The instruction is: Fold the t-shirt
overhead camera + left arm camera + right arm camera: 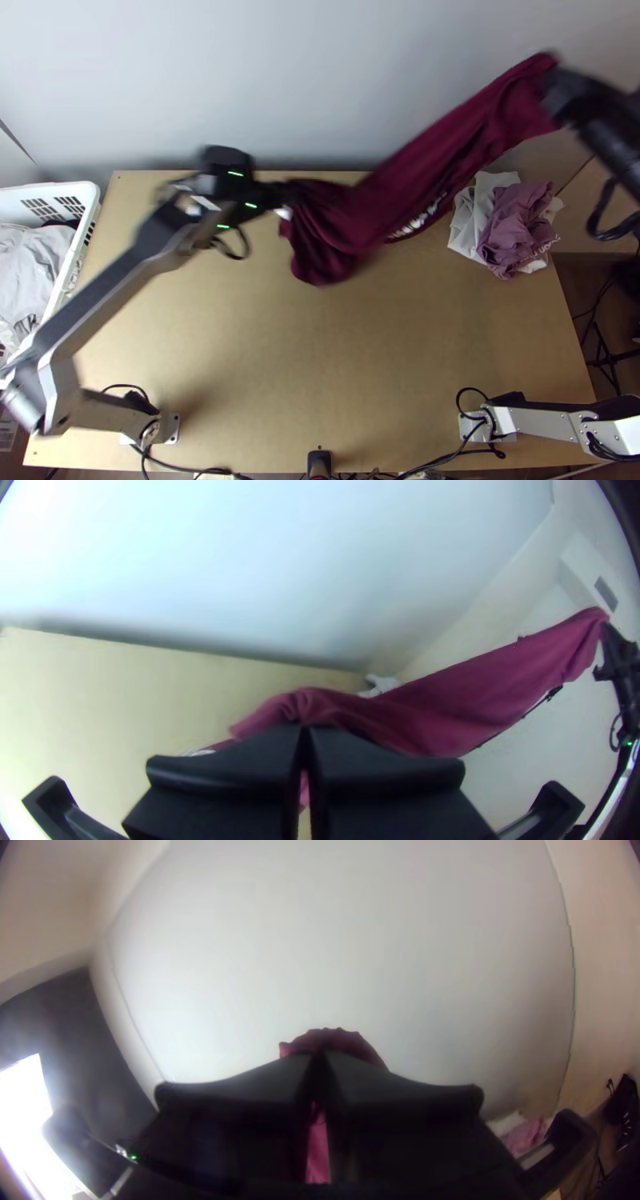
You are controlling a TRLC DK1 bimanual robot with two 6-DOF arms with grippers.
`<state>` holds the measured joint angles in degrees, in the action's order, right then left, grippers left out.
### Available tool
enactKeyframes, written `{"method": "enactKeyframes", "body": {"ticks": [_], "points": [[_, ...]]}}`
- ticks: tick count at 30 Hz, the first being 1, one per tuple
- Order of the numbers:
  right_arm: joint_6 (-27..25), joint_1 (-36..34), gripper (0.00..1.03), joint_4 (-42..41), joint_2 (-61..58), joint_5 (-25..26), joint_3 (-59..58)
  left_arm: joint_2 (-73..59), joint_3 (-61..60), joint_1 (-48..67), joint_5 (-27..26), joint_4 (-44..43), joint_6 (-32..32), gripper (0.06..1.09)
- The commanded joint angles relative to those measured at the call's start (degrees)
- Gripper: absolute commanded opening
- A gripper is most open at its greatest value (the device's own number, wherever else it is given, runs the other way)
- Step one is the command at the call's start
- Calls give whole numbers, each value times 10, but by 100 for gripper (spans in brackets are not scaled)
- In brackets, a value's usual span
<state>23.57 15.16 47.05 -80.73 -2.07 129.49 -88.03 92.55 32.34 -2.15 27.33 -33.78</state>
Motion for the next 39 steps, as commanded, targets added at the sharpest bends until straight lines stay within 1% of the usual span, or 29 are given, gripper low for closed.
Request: {"method": "enactKeyframes", "body": {"ticks": [1,3,5,6,7,8,10,12,14,15,17,19,22,23,26,29,31,35,37,39], "points": [[14,-57,3,-128,-29,52,56,139,25,-116,-2,9,23,9],[10,-56,3,-174,-42,82,66,156,40,-171,-9,5,17,9],[-2,-56,3,-212,-51,138,66,181,37,-235,-51,-1,3,9],[-2,-62,3,-218,-53,156,67,195,28,-261,-80,-1,-3,9],[-2,-70,3,-219,-54,165,67,213,14,-280,-104,-2,-8,9],[-2,-72,3,-218,-53,174,66,233,-3,-292,-116,-2,-8,9],[-4,-71,3,-215,-47,174,66,285,-43,-294,-143,-6,-2,9],[-11,-55,3,-205,-34,169,64,335,-83,-283,-170,-11,-3,9],[-19,-39,3,-191,-14,167,50,372,-106,-262,-185,-10,-4,9],[-18,-29,3,-177,-1,156,43,386,-113,-249,-186,-10,-8,9],[-3,-16,3,-130,23,116,39,400,-113,-238,-202,-7,-25,9],[36,-18,3,-86,50,36,38,408,-109,-237,-211,-7,-38,9],[75,-23,3,-38,93,-75,37,419,-99,-234,-233,-8,-53,9],[85,-24,3,-22,106,-109,38,423,-95,-233,-242,-8,-60,9],[99,-24,3,20,138,-188,43,436,-87,-232,-258,-9,-88,9],[126,-33,3,43,157,-261,59,460,-99,-235,-258,-14,-109,9],[156,-49,3,42,164,-306,64,483,-114,-235,-261,-24,-120,9],[209,-70,3,45,173,-396,59,517,-129,-235,-292,-28,-140,9],[249,-92,3,44,169,-428,45,530,-145,-236,-305,-28,-140,9],[254,-101,3,44,167,-435,-5,538,-181,-235,-316,-29,-141,9]]}}
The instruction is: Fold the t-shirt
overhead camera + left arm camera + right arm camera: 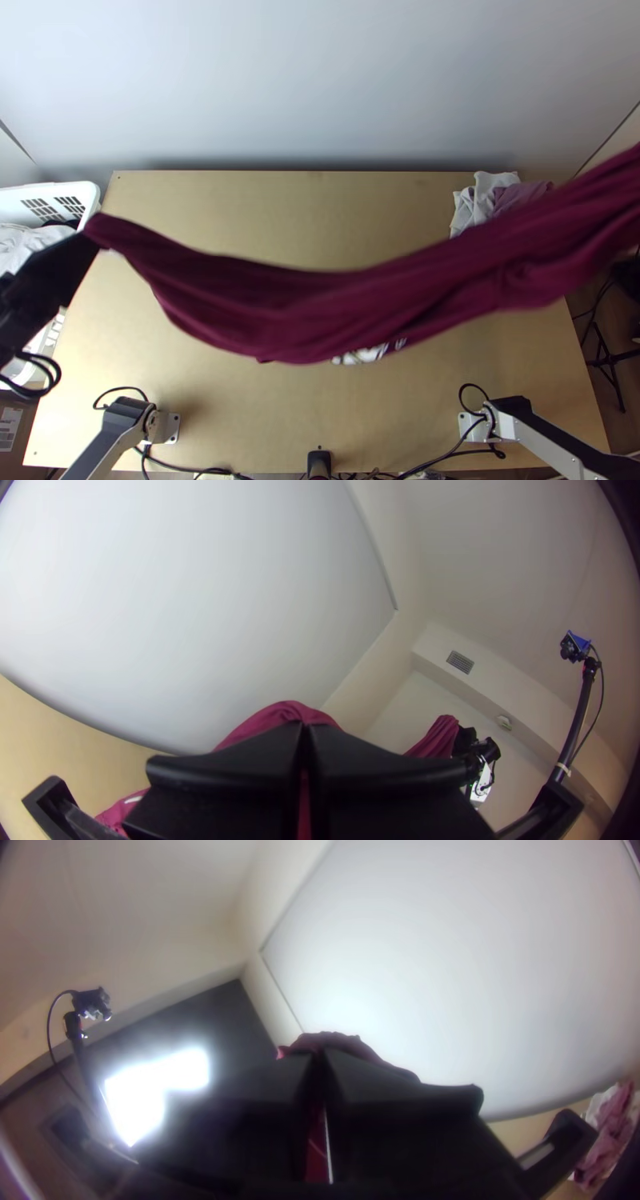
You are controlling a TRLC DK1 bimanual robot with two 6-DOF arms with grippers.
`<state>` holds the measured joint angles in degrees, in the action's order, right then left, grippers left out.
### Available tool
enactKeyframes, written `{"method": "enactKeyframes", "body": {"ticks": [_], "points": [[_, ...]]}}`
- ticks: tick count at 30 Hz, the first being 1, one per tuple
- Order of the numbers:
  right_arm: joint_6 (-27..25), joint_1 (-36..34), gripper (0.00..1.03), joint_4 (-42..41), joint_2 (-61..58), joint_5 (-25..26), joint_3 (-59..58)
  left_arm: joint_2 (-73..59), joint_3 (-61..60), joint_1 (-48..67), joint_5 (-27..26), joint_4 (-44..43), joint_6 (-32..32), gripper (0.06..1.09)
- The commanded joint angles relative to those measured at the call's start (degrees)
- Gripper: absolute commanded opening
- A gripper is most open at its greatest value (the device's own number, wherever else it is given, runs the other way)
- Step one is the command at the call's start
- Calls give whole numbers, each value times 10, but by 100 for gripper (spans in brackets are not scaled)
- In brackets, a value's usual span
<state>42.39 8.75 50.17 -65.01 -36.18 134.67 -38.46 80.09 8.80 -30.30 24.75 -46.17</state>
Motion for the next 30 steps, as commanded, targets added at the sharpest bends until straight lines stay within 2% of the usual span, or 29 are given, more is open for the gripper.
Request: {"method": "enactKeyframes", "body": {"ticks": [1,3,4,7,10,14,19,24,27,30], "points": [[52,-37,3,12,13,-94,-92,49,-84,0,-40,-12,-17,9],[18,-37,3,4,26,-92,-165,58,-140,1,-40,-30,-17,13],[13,-38,3,-11,31,-89,-194,59,-168,-1,-39,-37,-8,24],[9,-53,3,-39,34,-87,-229,51,-259,5,-41,-45,20,72],[8,-52,3,-50,16,-84,-228,56,-370,32,-57,-46,42,98],[-14,-38,3,-51,-13,-75,-271,32,-467,98,-55,-63,70,101],[-67,14,3,-82,-24,-6,-392,-12,-426,90,-54,-65,97,101],[-68,56,3,-126,-25,43,-448,-65,-416,125,-52,-62,100,101],[-66,77,3,-137,-27,67,-457,-87,-419,213,-11,-74,76,101],[-64,76,3,-142,-27,72,-465,-109,-418,266,6,-86,73,101]]}}
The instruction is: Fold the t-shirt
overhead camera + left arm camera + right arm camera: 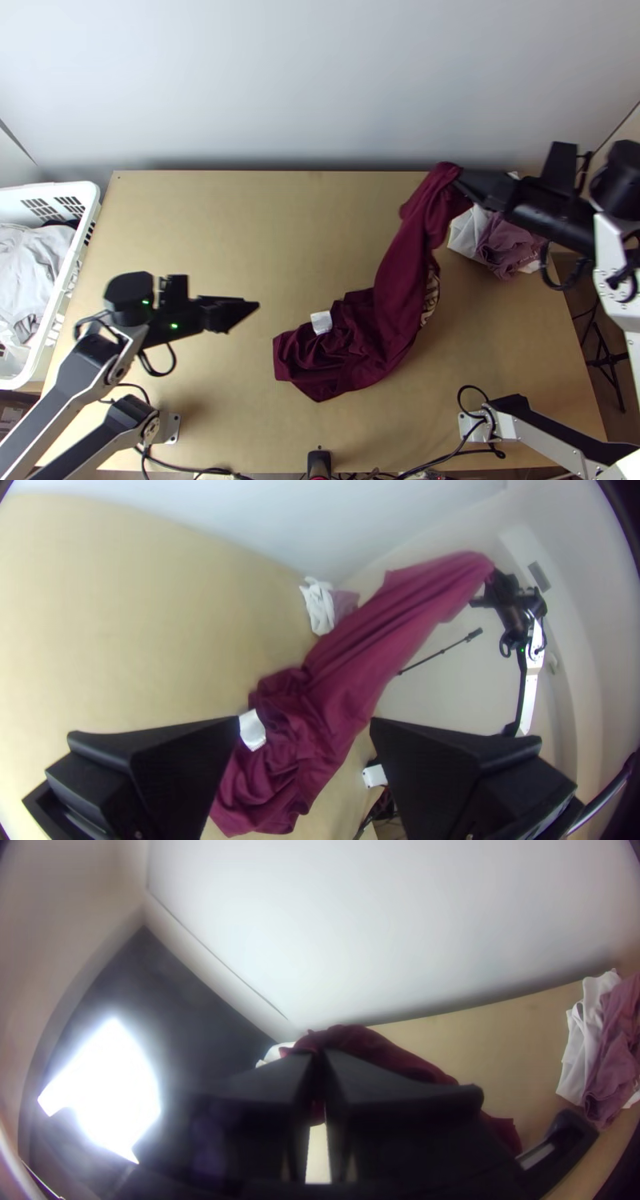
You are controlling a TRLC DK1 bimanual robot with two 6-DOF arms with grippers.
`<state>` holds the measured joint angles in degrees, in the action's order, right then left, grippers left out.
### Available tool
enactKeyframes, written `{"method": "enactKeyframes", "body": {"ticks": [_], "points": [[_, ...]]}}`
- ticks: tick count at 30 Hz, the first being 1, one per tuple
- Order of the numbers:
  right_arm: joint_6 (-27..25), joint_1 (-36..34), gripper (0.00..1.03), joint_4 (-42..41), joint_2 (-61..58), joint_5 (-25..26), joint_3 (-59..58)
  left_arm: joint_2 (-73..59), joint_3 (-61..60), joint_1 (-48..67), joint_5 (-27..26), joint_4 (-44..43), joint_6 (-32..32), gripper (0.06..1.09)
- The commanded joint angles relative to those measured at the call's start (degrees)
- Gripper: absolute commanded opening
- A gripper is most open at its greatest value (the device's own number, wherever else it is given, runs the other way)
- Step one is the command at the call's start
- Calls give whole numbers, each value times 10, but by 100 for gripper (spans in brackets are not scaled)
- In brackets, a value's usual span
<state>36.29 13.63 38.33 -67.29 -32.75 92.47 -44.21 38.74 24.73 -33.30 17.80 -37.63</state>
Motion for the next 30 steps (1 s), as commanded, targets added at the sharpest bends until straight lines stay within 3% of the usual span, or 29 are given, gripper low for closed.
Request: {"method": "enactKeyframes", "body": {"ticks": [1,4,7,12,20,30], "points": [[-5,26,3,-25,-4,40,-45,-68,-2,121,34,-16,-14,101],[-7,19,3,-27,0,45,-50,-115,-6,196,39,-11,-10,101],[-7,12,3,-34,13,48,-69,-176,2,257,79,-19,3,101],[-5,5,3,-48,42,50,-104,-276,69,268,66,-33,-18,101],[-5,-2,3,-55,75,51,-135,-402,143,288,52,-134,-93,101],[-4,0,3,-62,77,54,-124,-525,205,348,60,-160,-110,101]]}}
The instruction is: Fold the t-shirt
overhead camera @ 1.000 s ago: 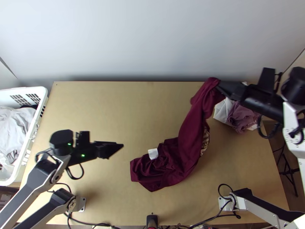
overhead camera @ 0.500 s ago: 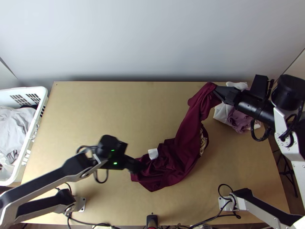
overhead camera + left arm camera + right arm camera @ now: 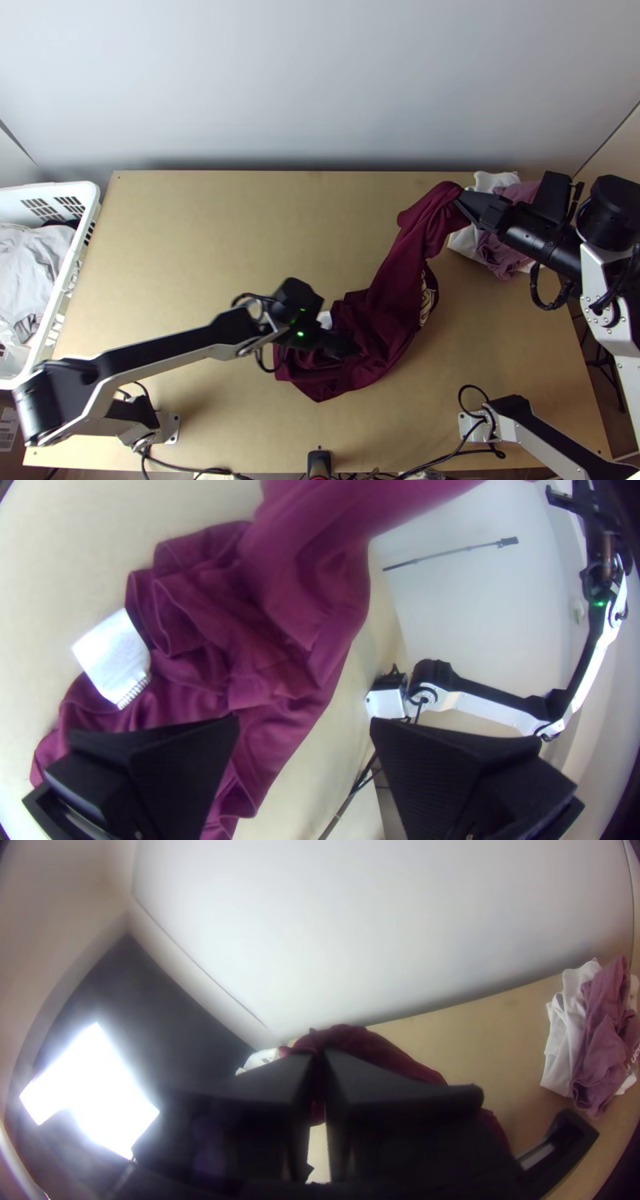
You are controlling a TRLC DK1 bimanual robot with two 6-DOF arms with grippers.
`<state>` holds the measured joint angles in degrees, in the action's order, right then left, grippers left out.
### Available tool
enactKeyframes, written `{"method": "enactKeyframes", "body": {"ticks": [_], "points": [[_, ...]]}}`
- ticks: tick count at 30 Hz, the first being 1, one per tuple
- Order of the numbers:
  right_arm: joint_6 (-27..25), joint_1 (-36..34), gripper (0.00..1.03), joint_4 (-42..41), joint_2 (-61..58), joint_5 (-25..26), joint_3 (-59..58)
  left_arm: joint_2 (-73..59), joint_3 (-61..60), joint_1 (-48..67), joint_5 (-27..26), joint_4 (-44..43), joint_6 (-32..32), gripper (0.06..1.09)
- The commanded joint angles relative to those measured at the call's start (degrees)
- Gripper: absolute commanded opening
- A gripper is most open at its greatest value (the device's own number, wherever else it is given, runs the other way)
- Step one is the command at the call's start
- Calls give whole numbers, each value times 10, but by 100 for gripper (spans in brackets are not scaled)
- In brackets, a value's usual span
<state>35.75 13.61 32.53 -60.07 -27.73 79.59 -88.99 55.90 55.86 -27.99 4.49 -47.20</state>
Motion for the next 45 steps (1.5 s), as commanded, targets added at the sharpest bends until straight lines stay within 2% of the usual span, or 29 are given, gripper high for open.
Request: {"method": "enactKeyframes", "body": {"ticks": [1,24,25,27,33,34,45], "points": [[2,0,3,-5,5,5,7,-83,34,39,8,-32,-14,101],[3,-1,3,-6,11,8,6,-124,55,24,112,-73,25,100],[3,-1,3,-6,11,8,6,-126,55,27,115,-74,27,98],[3,-2,3,-6,11,8,4,-131,55,30,119,-76,33,86],[3,-4,3,-7,12,8,-3,-147,63,31,119,-77,26,12],[3,-5,3,-7,12,8,-4,-147,63,30,119,-73,26,10],[-1,-14,3,-15,6,10,-2,-81,76,-10,116,15,63,9]]}}
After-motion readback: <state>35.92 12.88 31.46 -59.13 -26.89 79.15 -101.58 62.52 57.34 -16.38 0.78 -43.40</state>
